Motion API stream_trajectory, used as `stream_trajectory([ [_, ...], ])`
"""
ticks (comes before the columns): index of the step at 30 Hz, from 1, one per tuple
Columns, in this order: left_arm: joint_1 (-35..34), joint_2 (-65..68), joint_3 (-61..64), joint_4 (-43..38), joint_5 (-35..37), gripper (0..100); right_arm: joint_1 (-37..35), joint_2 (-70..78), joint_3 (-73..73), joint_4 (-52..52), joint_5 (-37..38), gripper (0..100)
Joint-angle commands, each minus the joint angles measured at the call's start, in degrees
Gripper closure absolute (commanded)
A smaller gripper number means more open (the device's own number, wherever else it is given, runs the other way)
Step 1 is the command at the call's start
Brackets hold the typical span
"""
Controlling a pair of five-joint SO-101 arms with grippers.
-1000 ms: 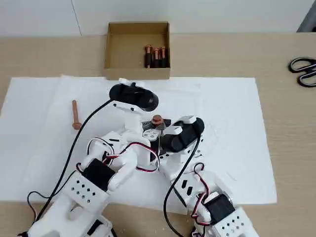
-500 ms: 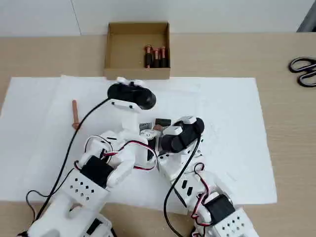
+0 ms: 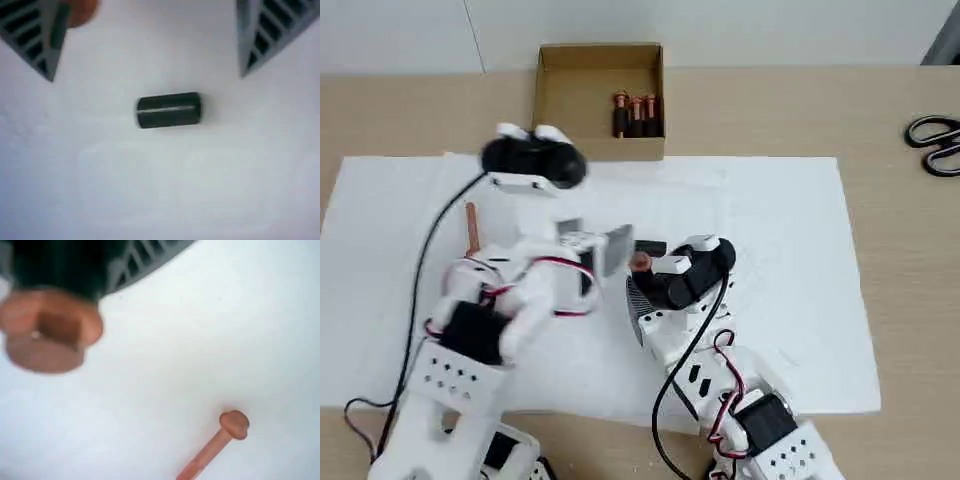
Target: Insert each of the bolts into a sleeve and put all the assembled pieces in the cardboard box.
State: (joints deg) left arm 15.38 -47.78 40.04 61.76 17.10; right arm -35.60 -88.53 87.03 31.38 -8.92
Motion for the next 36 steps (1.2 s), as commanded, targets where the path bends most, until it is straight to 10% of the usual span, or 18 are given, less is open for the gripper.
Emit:
stream_trajectory([
  [1, -5.19, -0.7, -3.56, 3.6, -5.45, 77, 1.01, 0.04, -0.26, 1.01, -0.09, 99.5],
  [14, -7.65, -0.7, -4.26, 7.74, -6.24, 77, 12.88, 32.92, -32.44, 5.05, 4.13, 99.5],
  [36, -15.3, -0.7, -4.18, 7.82, -6.33, 77, 12.09, 126.81, -114.29, -32.92, 4.31, 99.5],
])
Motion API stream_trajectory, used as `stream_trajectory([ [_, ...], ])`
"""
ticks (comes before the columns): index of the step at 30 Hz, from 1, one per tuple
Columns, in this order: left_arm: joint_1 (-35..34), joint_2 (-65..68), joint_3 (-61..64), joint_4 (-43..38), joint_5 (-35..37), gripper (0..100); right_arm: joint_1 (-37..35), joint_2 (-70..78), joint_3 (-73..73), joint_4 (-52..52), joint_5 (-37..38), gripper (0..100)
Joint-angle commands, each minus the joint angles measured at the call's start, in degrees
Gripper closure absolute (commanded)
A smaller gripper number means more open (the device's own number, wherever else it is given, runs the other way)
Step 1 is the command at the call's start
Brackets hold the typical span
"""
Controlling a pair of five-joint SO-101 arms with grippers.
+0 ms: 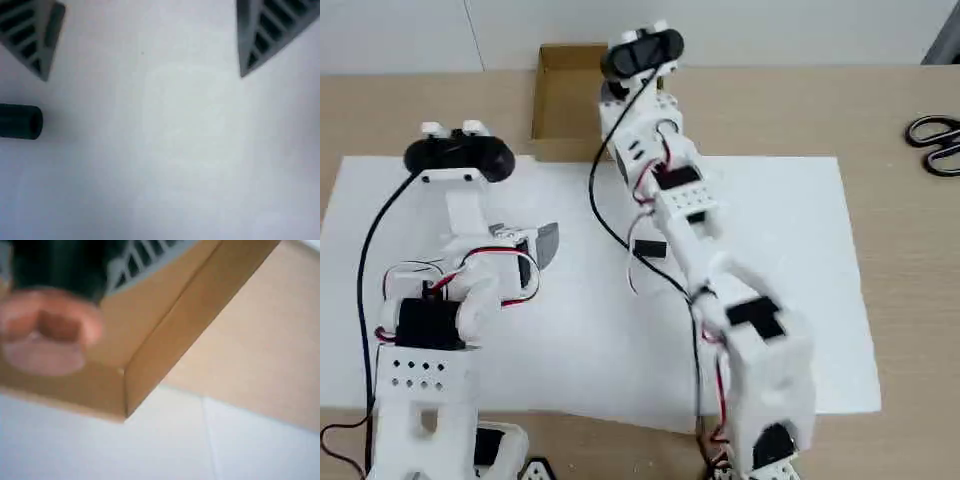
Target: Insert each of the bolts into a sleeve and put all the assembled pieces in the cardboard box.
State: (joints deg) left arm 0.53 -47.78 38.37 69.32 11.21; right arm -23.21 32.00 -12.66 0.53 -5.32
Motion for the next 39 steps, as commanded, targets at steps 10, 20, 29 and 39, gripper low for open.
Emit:
stream_trajectory([
  [10, -0.44, -0.62, -2.33, 0.26, -0.44, 77, -1.89, 30.55, -39.65, 3.03, 0.7, 99.5],
  [20, -0.44, -0.35, -2.33, 0.18, -0.44, 77, -2.24, 41.27, -53.8, 8.22, 0.53, 99.2],
  [29, -0.44, -0.35, -2.33, 0.26, -0.44, 77, -2.24, 43.82, -55.47, 8.31, 0.53, 86.4],
  [39, -0.44, -0.44, -2.33, 0.26, -0.44, 77, -1.36, 43.38, -60.75, 14.2, 0.7, 86.4],
])
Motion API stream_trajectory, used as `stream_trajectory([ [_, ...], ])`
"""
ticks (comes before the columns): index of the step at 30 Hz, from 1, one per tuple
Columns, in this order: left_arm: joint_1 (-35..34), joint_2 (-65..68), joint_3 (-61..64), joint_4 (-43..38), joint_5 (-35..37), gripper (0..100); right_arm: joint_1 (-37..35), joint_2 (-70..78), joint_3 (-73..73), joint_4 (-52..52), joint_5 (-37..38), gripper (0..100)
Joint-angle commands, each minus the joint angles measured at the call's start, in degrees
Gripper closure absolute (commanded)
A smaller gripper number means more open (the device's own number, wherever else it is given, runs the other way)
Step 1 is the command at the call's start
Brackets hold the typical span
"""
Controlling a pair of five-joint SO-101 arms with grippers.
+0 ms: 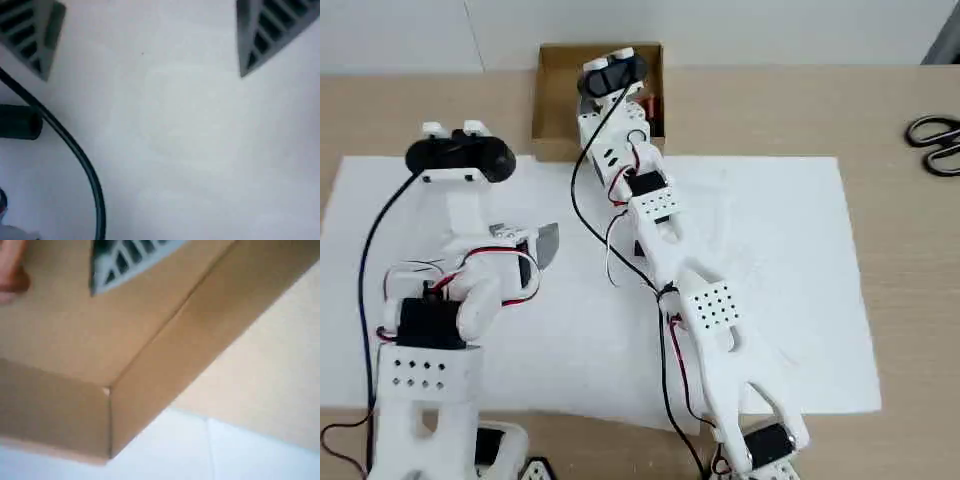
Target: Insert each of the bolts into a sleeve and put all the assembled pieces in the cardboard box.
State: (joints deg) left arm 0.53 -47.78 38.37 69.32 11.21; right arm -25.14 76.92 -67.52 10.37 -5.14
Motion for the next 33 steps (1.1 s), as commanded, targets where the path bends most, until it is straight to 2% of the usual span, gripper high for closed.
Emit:
stream_trajectory([
  [1, -0.44, -0.44, -2.33, 0.26, -0.44, 77, 0.75, -1.54, -8.7, 7.25, 0.53, 86.4],
  [7, -0.88, -0.7, -2.33, 0.26, -0.44, 77, 2.77, -1.36, -28.22, 26.86, 0.53, 86.5],
  [12, -1.14, -0.7, -2.77, 0.26, -0.35, 77, 5.93, -4.35, -28.92, 34.86, 0.53, 86.5],
  [15, -4.48, -0.79, -5.14, 2.73, -0.35, 77, 6.81, -9.98, -28.92, 41.89, 0.53, 86.5],
  [18, -9.76, -0.53, -9.19, 7.03, -0.62, 77, 6.73, -16.66, -28.84, 53.58, 0.62, 86.5],
  [26, -18.29, -0.7, -10.95, 12.84, -8.18, 77, 6.55, -28.44, -28.84, 84.09, 0.62, 86.5],
  [33, -18.2, -0.7, -11.03, 13.8, -8.26, 77, 7.87, -29.58, -28.84, 86.37, 0.7, 86.5],
])
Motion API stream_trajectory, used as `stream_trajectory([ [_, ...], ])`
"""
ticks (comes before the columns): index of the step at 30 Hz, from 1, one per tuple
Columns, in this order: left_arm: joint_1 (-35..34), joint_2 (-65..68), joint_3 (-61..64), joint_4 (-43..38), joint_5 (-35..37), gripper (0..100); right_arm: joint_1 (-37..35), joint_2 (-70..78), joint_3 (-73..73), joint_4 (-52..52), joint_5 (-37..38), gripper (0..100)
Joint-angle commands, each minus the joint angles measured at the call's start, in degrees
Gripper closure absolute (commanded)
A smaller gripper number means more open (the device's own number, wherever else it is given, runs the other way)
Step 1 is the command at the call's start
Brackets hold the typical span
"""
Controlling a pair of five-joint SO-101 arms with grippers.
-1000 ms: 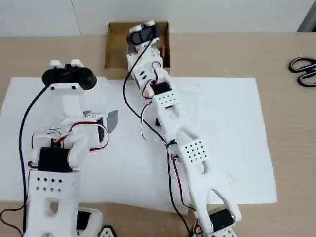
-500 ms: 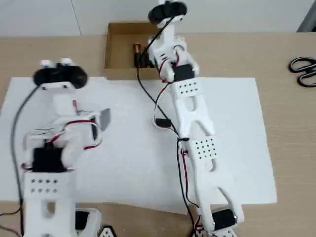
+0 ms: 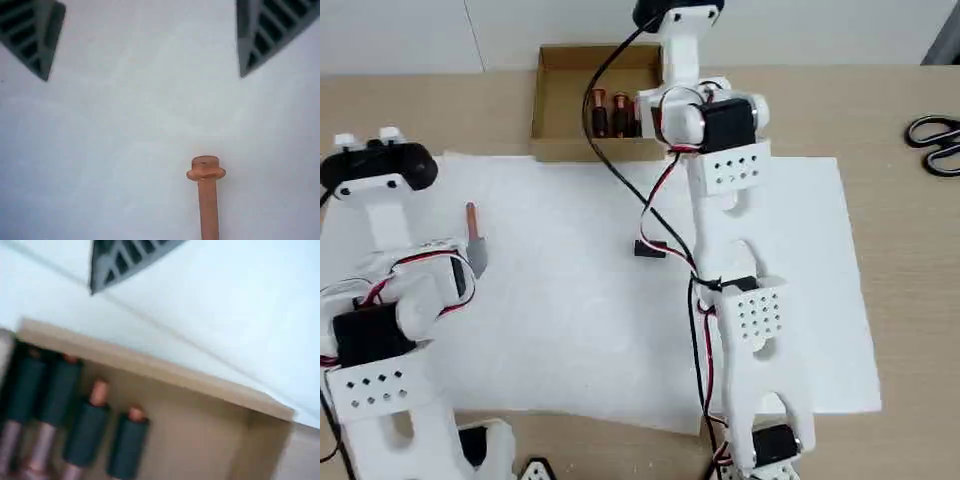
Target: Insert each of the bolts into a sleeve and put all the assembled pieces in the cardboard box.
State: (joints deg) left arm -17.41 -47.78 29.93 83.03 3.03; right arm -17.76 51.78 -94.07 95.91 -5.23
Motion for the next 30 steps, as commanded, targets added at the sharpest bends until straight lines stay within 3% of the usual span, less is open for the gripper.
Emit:
stream_trajectory([
  [1, -0.26, -0.7, -2.59, 0.09, -0.09, 77, 0.48, -4.53, -2.29, 0.92, 0.79, 86.5],
  [11, -0.26, -0.7, -2.42, 0.26, -0.09, 77, 0.48, -4.62, 1.49, 1.27, 2.81, 86.6],
  [24, -0.18, -0.7, -2.33, 0.26, -0.09, 77, 0.4, -26.33, 45.8, 0.75, 5.71, 86.5],
  [30, -0.18, -0.7, -2.24, 0.26, 0.0, 77, -0.31, -32.75, 56.53, 0.66, 6.33, 86.5],
])
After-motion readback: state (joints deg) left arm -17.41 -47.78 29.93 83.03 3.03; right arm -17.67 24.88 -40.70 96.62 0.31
